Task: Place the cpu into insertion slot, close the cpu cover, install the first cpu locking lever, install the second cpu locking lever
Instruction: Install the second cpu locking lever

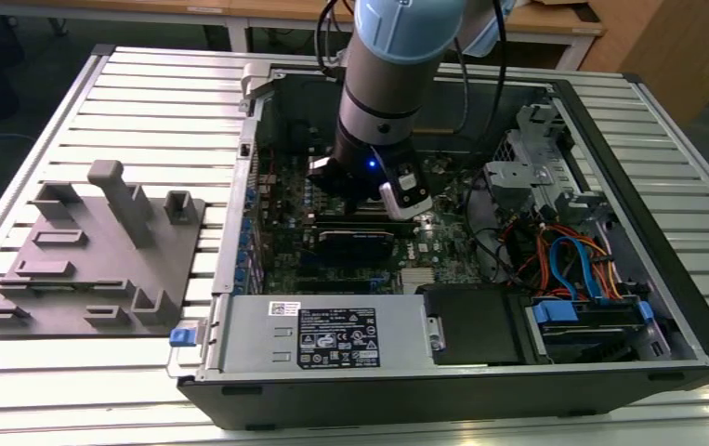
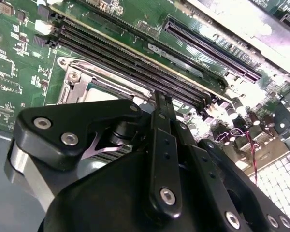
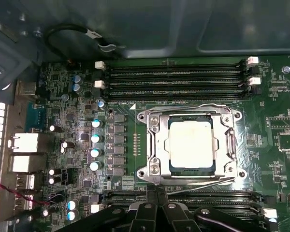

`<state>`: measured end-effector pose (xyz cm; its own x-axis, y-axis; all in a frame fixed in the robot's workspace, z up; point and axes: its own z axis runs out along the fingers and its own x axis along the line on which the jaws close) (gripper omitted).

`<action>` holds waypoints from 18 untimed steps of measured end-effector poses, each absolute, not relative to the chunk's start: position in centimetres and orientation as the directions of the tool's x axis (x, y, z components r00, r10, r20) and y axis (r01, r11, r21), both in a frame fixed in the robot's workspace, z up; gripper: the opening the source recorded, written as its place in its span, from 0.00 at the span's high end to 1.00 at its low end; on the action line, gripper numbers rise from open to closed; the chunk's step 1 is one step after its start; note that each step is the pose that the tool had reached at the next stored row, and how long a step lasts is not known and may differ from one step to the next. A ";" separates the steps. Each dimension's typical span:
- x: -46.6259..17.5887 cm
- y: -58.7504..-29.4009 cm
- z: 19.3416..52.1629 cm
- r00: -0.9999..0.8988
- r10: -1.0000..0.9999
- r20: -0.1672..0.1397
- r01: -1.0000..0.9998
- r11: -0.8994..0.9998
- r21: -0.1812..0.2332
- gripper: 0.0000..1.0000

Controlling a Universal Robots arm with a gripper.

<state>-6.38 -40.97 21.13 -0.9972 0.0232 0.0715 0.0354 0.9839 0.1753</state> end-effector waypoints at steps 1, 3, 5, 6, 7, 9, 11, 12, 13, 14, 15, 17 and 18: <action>-6.4 -41.0 21.1 -0.997 0.023 0.071 0.035 0.984 0.175 0.90; -6.4 -41.1 21.1 -0.997 0.023 0.072 0.035 0.983 0.179 0.90; -6.4 -41.3 21.1 -0.997 0.022 0.072 0.035 0.982 0.187 0.90; -6.4 -41.3 21.1 -0.997 0.022 0.072 0.035 0.981 0.189 0.90; -6.4 -41.4 21.1 -0.997 0.022 0.072 0.035 0.981 0.190 0.90; -6.5 -41.5 21.1 -0.997 0.022 0.072 0.035 0.981 0.193 0.90; -6.5 -41.6 21.1 -0.997 0.021 0.072 0.035 0.979 0.200 0.90; -6.5 -41.7 21.1 -0.997 0.021 0.072 0.035 0.978 0.206 0.90; -6.5 -41.8 21.1 -0.997 0.021 0.072 0.035 0.977 0.208 0.90; -6.5 -41.9 21.1 -0.997 0.020 0.072 0.035 0.977 0.211 0.90; -6.5 -41.9 21.1 -0.997 0.020 0.072 0.035 0.976 0.214 0.90; -6.5 -42.1 21.1 -0.997 0.020 0.072 0.035 0.975 0.218 0.90; -6.5 -42.1 21.1 -0.997 0.020 0.072 0.035 0.975 0.220 0.90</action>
